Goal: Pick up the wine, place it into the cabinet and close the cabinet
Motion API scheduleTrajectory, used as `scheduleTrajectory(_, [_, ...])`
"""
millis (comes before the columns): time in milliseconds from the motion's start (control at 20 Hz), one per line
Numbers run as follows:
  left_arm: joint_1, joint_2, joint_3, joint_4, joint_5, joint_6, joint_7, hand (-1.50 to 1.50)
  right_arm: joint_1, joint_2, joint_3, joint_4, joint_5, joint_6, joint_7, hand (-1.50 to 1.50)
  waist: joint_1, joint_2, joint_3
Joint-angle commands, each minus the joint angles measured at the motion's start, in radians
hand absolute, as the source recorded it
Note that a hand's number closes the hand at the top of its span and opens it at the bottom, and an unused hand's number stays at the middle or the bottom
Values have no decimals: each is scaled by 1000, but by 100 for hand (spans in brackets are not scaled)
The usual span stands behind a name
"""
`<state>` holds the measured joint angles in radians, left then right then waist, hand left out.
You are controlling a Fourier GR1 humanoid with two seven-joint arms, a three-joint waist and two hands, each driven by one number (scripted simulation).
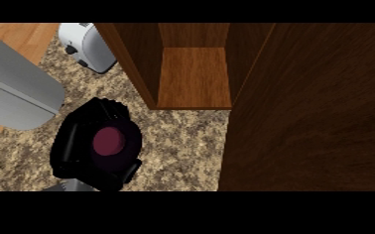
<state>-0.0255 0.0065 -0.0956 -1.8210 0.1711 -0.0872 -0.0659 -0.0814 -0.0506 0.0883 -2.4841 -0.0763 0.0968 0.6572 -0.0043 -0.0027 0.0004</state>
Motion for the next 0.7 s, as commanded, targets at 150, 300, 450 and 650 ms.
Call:
scheduleTrajectory(150, [-139, -6, -214, 23, 11, 255, 52, 150, 10, -19, -88, -53, -131, 20, 10, -150, -7, 2, 0])
scheduleTrajectory(300, [-202, -6, -218, -73, 1, 312, 191, 150, 23, 4, -21, -127, -75, -6, 57, -150, -4, 0, 0])
scheduleTrajectory(450, [-345, -6, -268, 16, 8, 454, 199, 150, 81, 26, 28, -129, -50, 7, 27, -150, -14, 1, 0])
scheduleTrajectory(650, [-420, -6, -315, 87, -16, 536, 183, 150, 47, 5, -55, -37, -102, 33, -38, -150, -6, 3, 0])
